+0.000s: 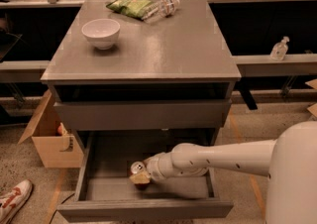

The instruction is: Pick coke can from middle drawer and place on counter

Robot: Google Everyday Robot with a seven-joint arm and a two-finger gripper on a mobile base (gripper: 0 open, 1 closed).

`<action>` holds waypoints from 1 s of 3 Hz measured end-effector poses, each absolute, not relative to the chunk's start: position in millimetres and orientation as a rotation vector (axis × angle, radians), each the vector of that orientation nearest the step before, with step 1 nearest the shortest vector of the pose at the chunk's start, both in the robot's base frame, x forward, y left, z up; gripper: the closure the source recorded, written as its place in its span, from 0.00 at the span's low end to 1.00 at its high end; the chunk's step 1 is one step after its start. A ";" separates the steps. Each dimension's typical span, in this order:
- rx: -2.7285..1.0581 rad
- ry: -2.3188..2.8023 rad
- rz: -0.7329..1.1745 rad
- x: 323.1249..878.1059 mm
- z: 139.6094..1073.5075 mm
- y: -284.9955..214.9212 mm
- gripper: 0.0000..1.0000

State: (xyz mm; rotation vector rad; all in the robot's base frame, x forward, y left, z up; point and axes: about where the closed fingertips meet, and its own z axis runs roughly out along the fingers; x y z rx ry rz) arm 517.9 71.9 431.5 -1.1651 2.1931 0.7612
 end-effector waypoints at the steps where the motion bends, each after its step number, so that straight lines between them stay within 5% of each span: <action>1: -1.143 2.170 0.776 516.1 445.2 66.8 0.96; 2: -1.064 2.117 0.726 520.8 513.9 -2.7 1.00; 3: -1.064 2.117 0.726 520.8 514.0 -2.6 1.00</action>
Offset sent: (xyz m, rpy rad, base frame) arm -0.0071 -0.0796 0.0899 0.0621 -0.1095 -0.1300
